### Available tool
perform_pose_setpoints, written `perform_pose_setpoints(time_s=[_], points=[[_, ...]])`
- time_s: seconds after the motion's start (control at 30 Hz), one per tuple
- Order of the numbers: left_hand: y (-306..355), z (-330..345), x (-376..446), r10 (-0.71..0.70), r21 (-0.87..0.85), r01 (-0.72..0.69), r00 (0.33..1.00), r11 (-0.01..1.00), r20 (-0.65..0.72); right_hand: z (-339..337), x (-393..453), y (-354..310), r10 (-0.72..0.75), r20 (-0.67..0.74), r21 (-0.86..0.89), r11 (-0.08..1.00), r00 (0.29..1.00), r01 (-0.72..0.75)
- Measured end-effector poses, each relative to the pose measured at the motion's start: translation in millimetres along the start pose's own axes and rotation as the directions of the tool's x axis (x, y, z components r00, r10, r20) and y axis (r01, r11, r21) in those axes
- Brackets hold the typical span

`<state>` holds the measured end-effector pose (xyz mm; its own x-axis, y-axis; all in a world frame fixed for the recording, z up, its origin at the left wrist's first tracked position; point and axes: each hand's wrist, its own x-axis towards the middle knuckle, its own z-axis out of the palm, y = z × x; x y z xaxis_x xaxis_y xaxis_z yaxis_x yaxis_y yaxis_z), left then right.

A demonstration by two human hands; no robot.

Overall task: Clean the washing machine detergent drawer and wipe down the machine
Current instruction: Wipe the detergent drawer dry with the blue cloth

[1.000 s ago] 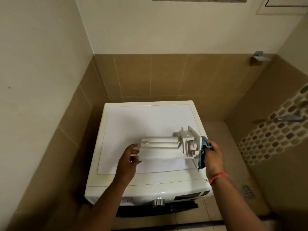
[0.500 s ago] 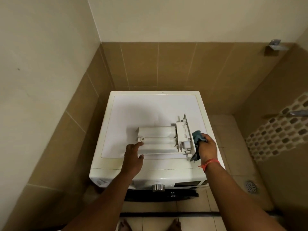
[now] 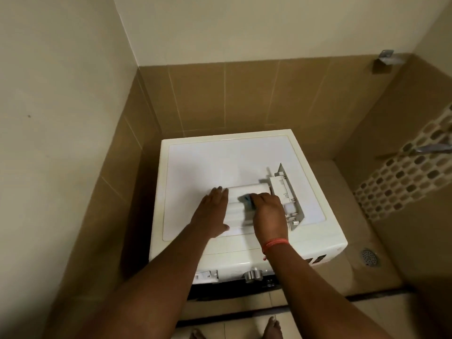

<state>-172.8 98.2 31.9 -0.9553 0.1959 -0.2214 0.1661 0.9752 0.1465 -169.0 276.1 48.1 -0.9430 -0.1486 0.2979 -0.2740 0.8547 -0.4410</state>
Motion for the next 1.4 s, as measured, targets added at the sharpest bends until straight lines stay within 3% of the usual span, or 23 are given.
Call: perform_pose_setpoints(time_s=[0.13,0.47,0.53,0.6,0.7,0.77,0.9,1.0,1.13,1.23,1.33,1.4], points=[[-13.0,-3.8,9.9,0.074,0.065,-0.071,0.996,0.995,-0.058,19.0,-18.7,6.4,0.058,0.055,-0.279,0.960,0.997,-0.040],[-28.9,-2.2,21.3,0.172,0.091,-0.164,0.981,0.982,-0.086,41.8,-25.5,-18.8,0.300,-0.062,-0.229,0.924,0.952,-0.306],[-29.8,-2.7,21.7,0.185,0.067,-0.179,0.978,0.982,-0.101,52.0,-28.9,-41.1,0.210,-0.043,-0.179,0.960,0.977,-0.214],[-32.2,-1.9,21.5,0.200,0.063,-0.193,0.970,0.979,-0.140,61.9,-38.2,-63.9,0.077,0.067,-0.135,0.989,0.995,-0.068],[-37.2,-0.1,22.7,0.221,0.066,-0.213,0.964,0.975,-0.151,61.4,-41.2,-59.3,-0.022,0.148,-0.134,0.990,0.989,0.042],[-37.4,-1.0,23.5,0.229,0.069,-0.221,0.965,0.973,-0.130,48.4,-38.7,-30.8,0.033,0.121,-0.204,0.979,0.992,-0.008],[-34.4,-1.1,23.2,0.221,0.055,-0.216,0.966,0.975,-0.131,22.9,-32.4,8.5,0.282,0.007,-0.315,0.911,0.959,-0.266],[-30.8,-1.8,23.4,0.212,0.050,-0.206,0.966,0.977,-0.146,37.9,-27.4,-16.6,0.239,0.051,-0.316,0.925,0.970,-0.211],[-30.3,0.0,24.4,0.212,0.070,-0.202,0.961,0.977,-0.176,55.6,-40.2,-59.3,0.047,0.188,-0.212,0.977,0.981,-0.006],[-33.4,1.5,24.7,0.205,0.076,-0.195,0.963,0.978,-0.172,47.5,-36.7,-48.8,-0.034,0.229,-0.204,0.976,0.973,0.082],[-33.2,0.6,24.7,0.229,0.053,-0.224,0.966,0.973,-0.118,27.5,-28.2,-11.5,0.007,0.274,-0.323,0.943,0.962,0.085],[-32.4,-2.1,23.5,0.214,0.038,-0.210,0.968,0.977,-0.129,14.4,-26.5,9.2,0.121,0.212,-0.382,0.924,0.970,-0.032]])
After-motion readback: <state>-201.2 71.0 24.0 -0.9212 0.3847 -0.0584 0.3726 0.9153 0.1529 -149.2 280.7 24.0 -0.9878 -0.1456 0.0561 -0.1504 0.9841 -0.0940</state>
